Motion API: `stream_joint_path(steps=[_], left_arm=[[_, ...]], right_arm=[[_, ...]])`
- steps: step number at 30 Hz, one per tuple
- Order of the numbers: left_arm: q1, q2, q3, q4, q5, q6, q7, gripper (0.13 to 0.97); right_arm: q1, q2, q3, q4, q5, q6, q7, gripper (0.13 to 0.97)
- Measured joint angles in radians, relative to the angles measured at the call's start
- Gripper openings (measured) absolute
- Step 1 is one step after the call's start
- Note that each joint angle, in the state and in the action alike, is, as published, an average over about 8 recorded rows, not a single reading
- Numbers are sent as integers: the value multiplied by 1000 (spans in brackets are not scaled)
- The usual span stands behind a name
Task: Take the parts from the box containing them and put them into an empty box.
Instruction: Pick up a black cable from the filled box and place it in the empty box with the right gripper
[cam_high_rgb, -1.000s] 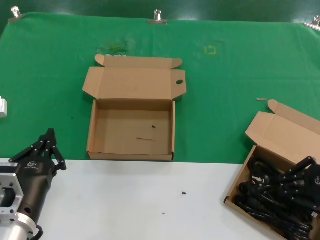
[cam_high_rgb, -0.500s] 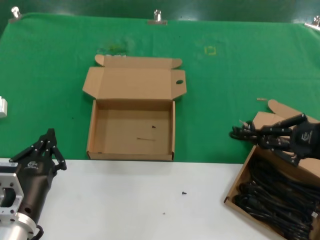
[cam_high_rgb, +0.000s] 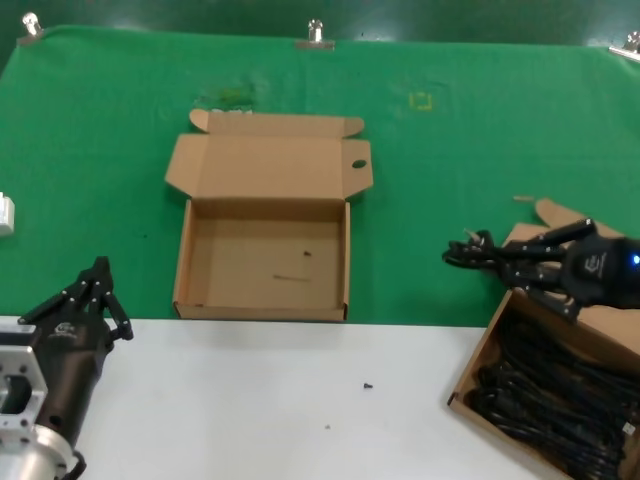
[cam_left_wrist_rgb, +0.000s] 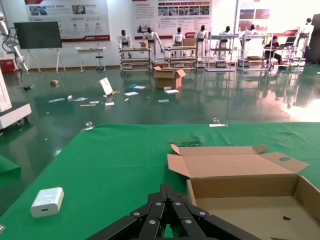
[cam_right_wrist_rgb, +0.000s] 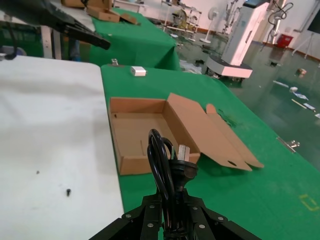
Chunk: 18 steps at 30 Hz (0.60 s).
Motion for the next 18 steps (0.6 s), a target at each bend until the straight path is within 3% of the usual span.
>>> stream_joint_path(steps=[11, 18], left_arm=[[0, 0, 0, 0, 0, 0, 0, 139], [0, 0, 0, 0, 0, 0, 0, 139]], right_arm=[[247, -104, -28, -408, -49, -78, -224, 198], [344, -153, -27, -563, -76, -89, -312, 198]])
